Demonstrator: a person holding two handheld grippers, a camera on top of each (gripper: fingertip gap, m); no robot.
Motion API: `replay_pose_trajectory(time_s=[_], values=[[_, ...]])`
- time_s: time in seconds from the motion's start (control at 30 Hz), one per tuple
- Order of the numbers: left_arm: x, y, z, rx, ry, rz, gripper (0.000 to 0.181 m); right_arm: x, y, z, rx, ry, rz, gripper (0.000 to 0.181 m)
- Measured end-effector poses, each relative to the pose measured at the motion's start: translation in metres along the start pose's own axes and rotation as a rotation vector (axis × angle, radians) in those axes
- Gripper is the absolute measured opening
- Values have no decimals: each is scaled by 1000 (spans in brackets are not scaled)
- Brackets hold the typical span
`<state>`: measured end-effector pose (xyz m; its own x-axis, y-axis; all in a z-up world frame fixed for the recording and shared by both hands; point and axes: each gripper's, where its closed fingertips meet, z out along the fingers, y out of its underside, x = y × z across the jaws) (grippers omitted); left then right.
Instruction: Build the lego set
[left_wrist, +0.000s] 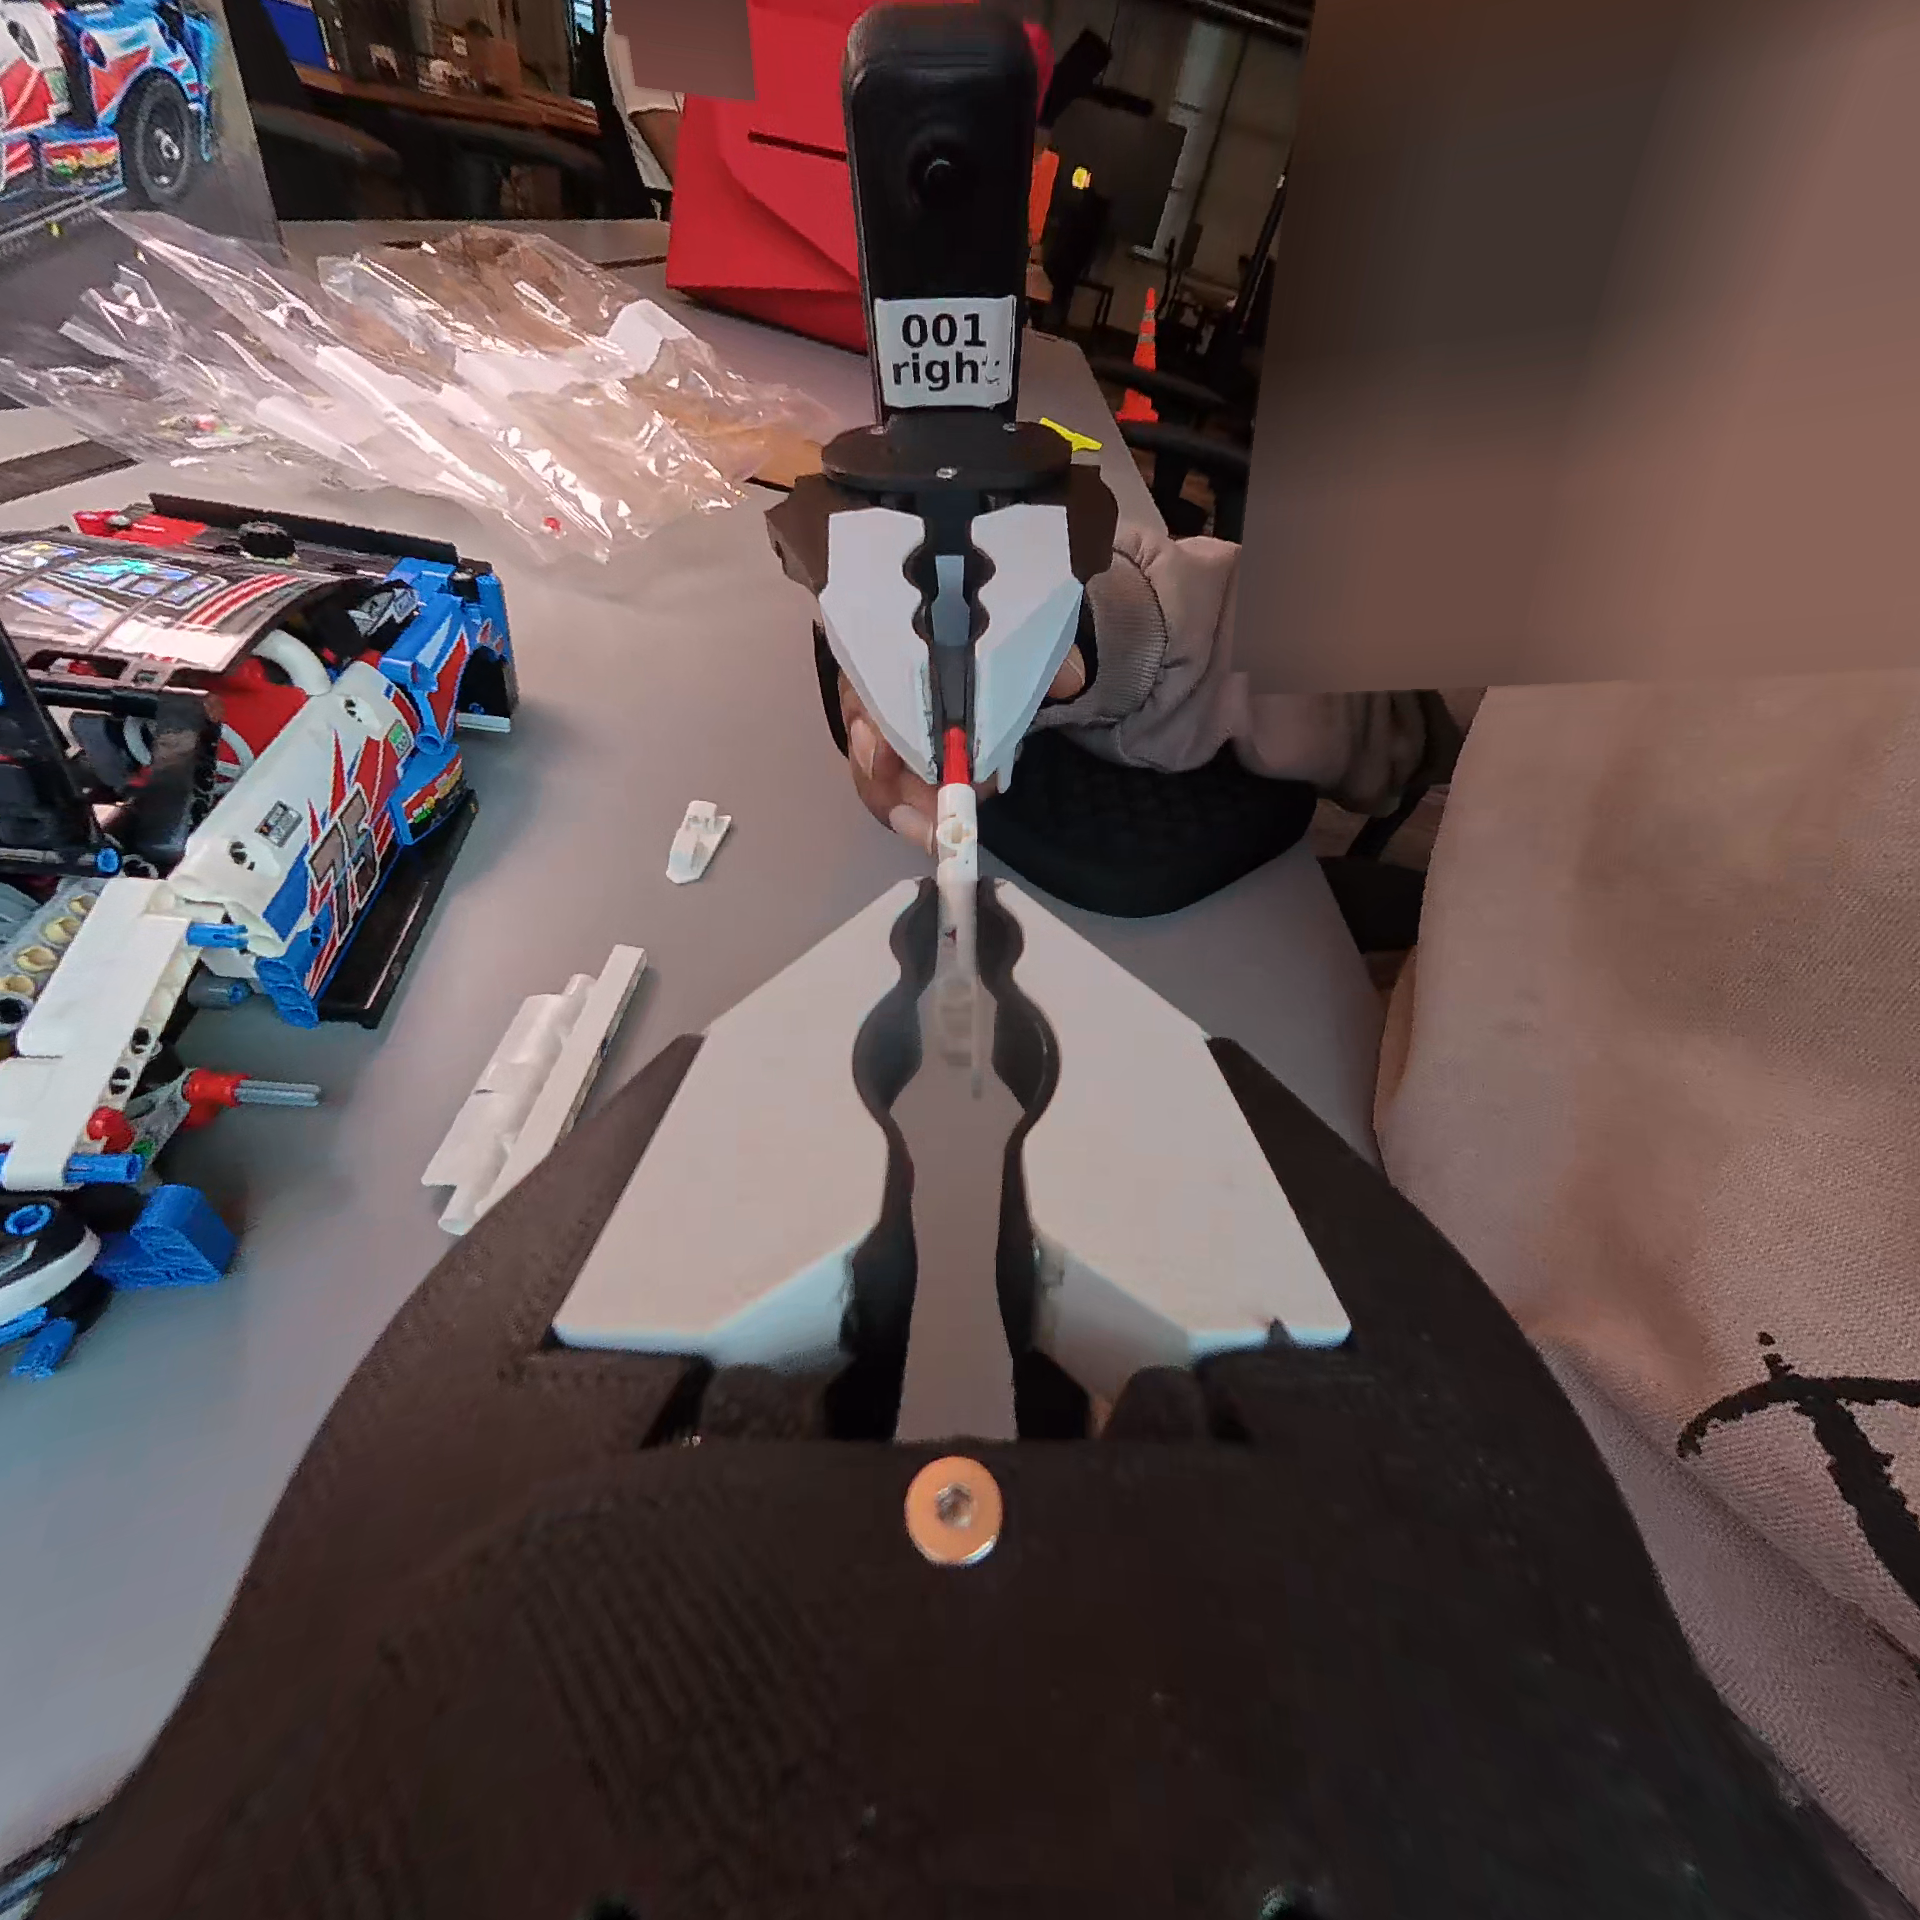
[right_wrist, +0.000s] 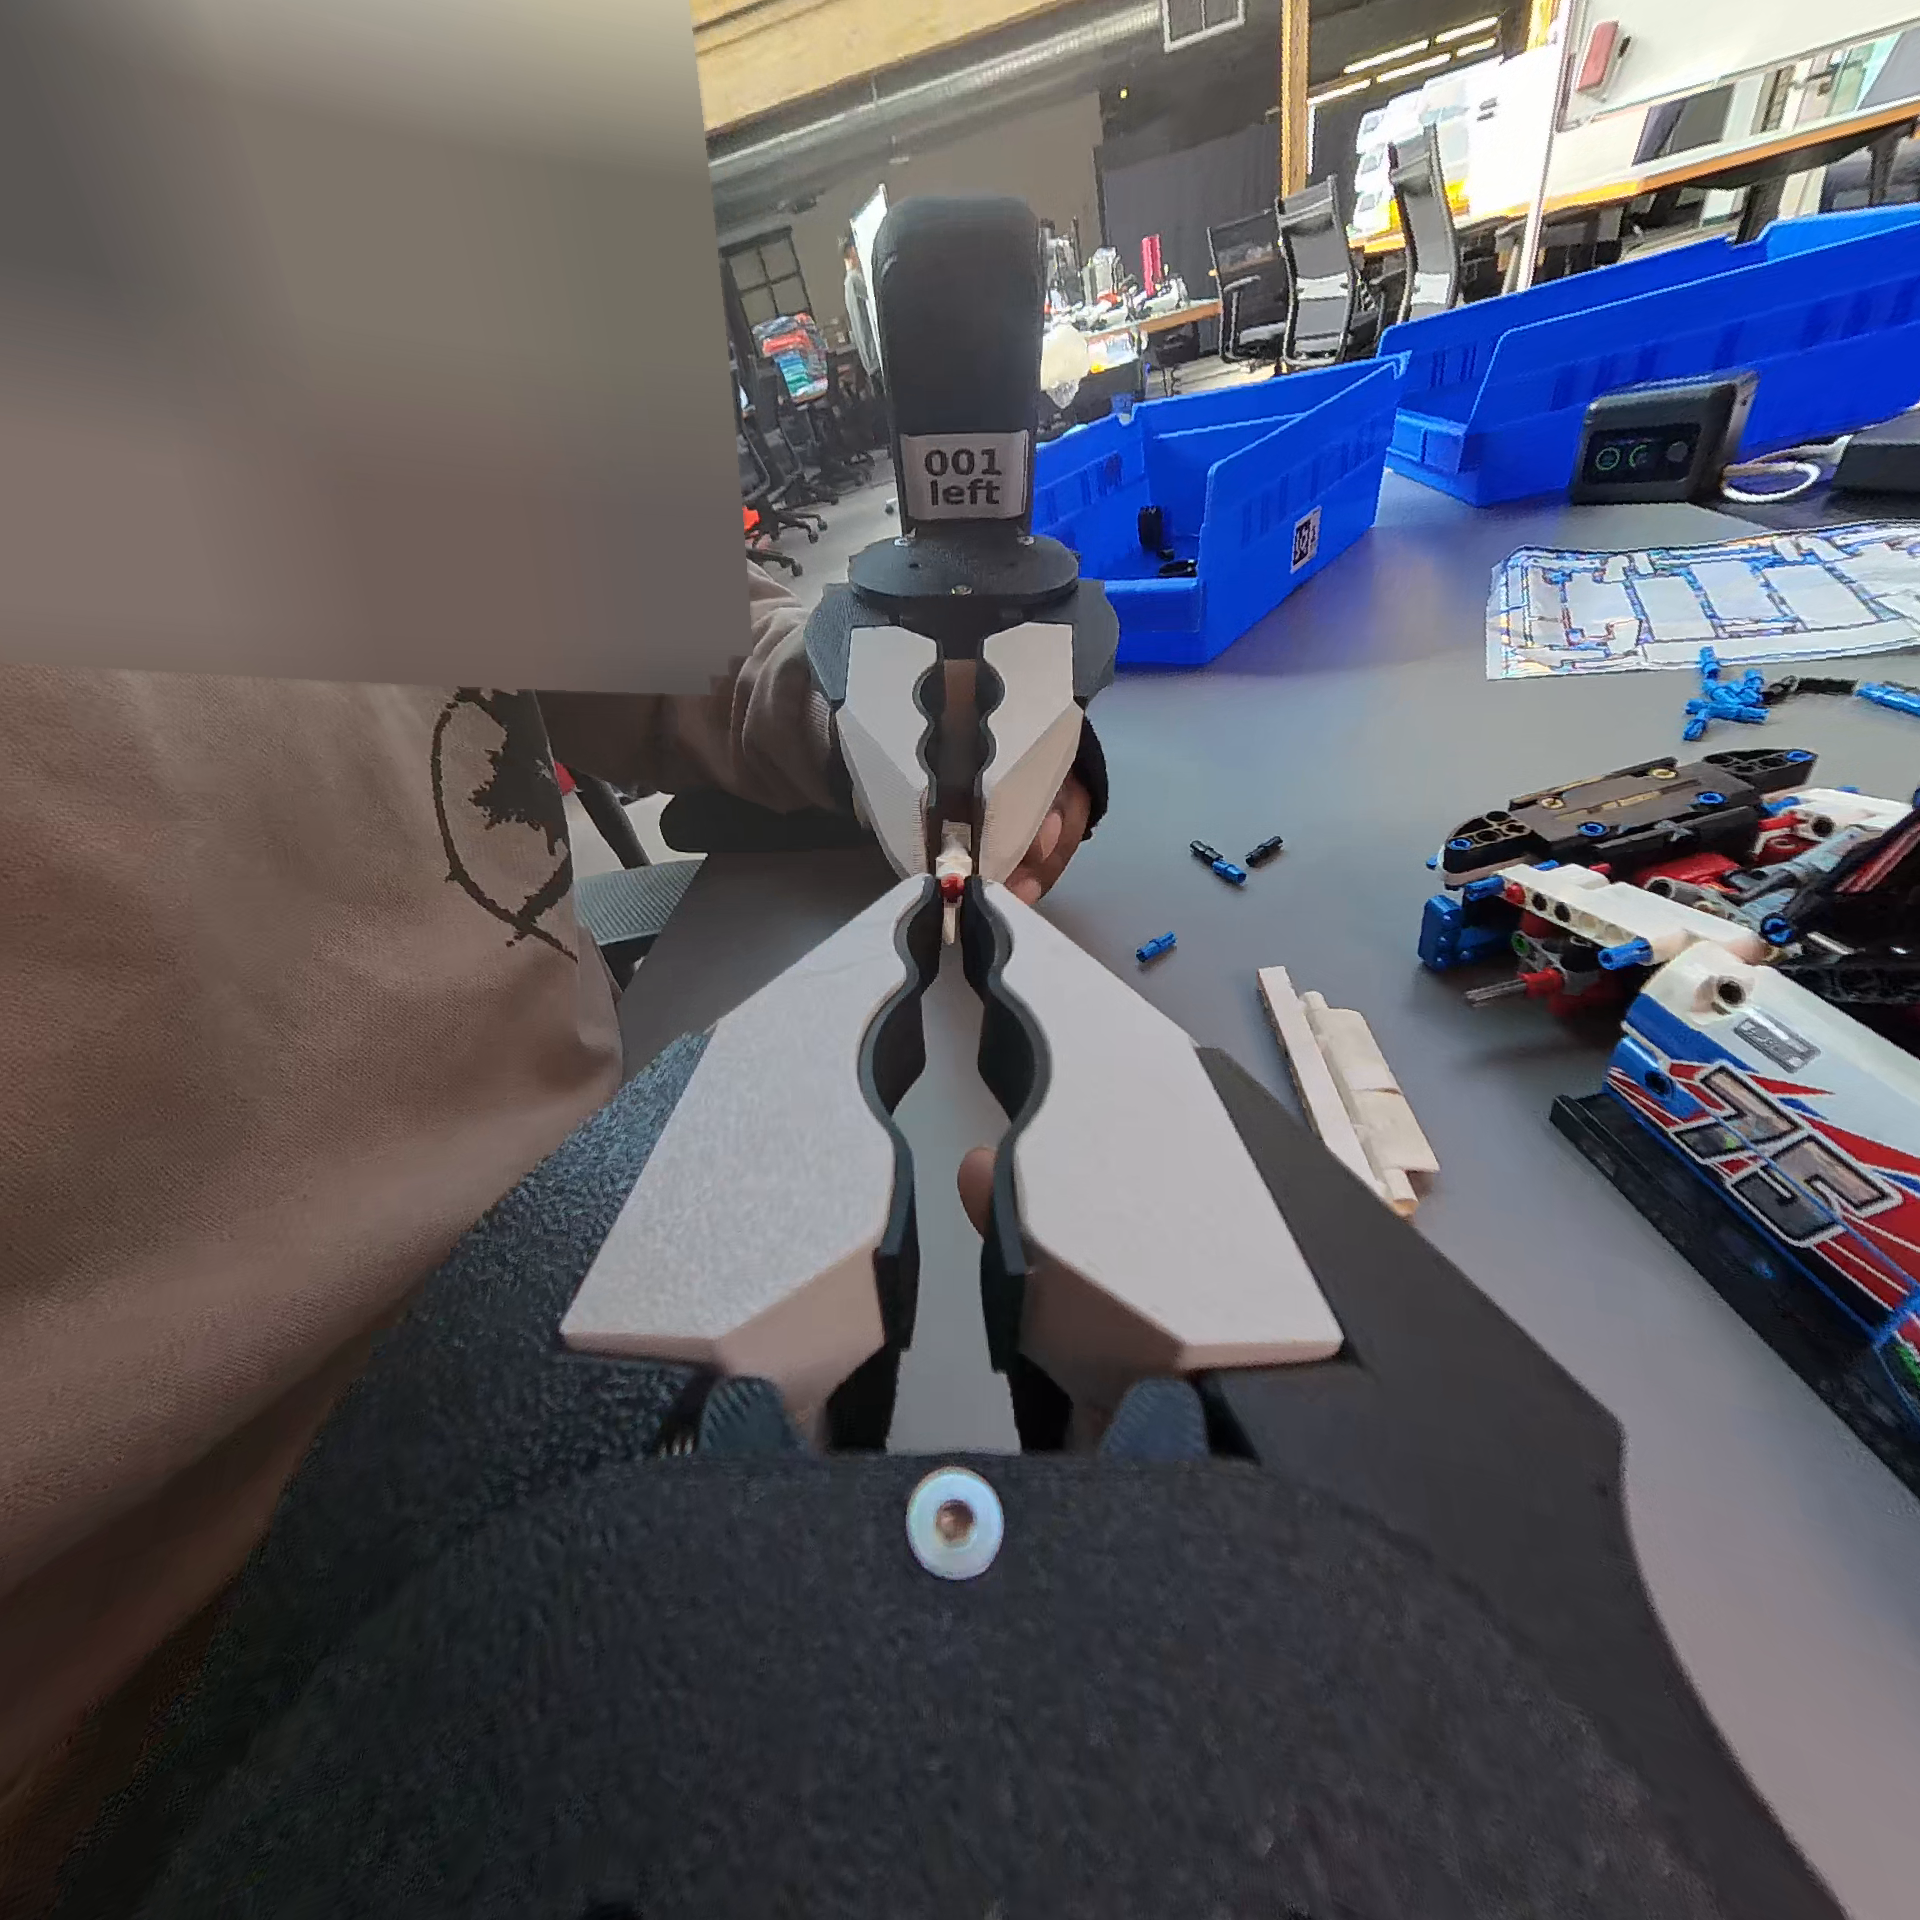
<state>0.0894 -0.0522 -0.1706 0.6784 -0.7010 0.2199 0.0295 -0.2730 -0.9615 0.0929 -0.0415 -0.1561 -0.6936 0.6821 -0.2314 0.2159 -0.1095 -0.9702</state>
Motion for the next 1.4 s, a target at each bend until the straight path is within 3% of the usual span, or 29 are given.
replay_pose_trajectory(time_s=[0.4,0.7,1.1,1.4], values=[[3,5,8,-63,-29,81,5,-4,2,3,-44,19,-91,1],[4,-1,5,-9,-20,34,5,-4,1,5,-19,30,-75,1],[7,-19,3,129,21,-78,5,-7,-17,5,110,11,-16,1],[5,-12,6,78,163,-313,5,-1,-8,2,9,52,-118,6]])
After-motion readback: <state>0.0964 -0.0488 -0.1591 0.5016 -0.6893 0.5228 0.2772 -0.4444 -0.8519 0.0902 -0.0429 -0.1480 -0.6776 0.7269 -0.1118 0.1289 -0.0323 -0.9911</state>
